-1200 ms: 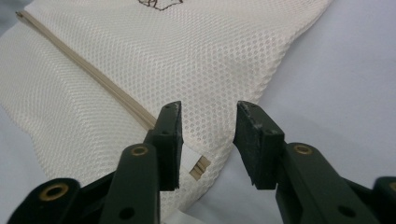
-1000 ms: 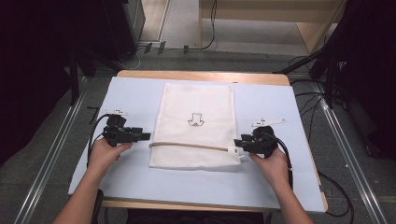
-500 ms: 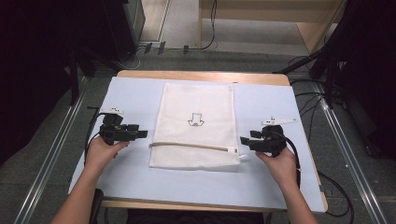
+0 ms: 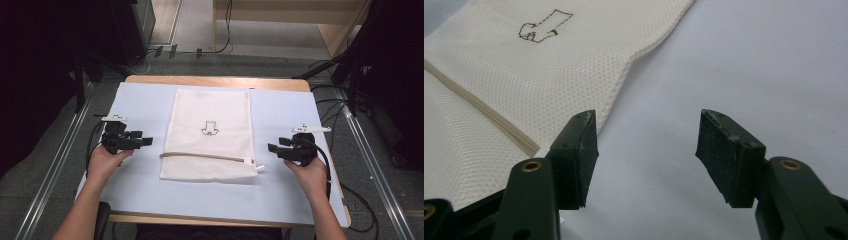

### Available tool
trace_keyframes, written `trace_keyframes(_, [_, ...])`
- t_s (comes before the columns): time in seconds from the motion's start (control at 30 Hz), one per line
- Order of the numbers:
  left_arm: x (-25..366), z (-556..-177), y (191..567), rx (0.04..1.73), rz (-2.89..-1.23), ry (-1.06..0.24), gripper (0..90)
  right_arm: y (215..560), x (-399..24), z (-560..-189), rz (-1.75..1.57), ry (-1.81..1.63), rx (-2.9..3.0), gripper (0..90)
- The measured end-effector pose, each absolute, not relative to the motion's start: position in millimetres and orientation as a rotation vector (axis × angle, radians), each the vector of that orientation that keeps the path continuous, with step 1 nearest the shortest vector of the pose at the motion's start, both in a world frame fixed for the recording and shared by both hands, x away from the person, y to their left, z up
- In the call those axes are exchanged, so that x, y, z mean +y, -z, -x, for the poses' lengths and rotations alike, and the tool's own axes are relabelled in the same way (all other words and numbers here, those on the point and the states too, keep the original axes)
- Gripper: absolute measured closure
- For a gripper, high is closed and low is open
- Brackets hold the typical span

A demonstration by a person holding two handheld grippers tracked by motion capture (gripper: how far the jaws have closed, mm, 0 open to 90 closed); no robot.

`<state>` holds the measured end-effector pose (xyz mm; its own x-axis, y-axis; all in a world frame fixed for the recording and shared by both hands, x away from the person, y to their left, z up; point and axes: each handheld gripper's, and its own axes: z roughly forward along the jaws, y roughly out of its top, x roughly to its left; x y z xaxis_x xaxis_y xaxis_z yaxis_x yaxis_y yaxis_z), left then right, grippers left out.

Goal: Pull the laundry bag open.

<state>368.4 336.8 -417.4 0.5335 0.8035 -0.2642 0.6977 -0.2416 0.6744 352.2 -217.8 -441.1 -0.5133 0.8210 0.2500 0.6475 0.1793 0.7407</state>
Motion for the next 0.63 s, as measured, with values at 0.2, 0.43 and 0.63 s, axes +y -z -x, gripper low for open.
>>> trace_keyframes(0.2, [338.4,-369.6,419.1,1.227,-2.0,-0.177,34.4,444.3,-222.1,-354.5,-1.439,-1.228,2.237,41.6])
trace_keyframes(0.43, [338.1,-370.2,420.5,1.233,-2.004,-0.179,34.1,445.6,-222.8,-355.3,-1.443,-1.219,2.236,41.2])
trace_keyframes(0.63, [338.1,-371.1,421.2,1.233,-2.008,-0.179,32.8,447.0,-222.0,-356.0,-1.455,-1.21,2.242,41.1])
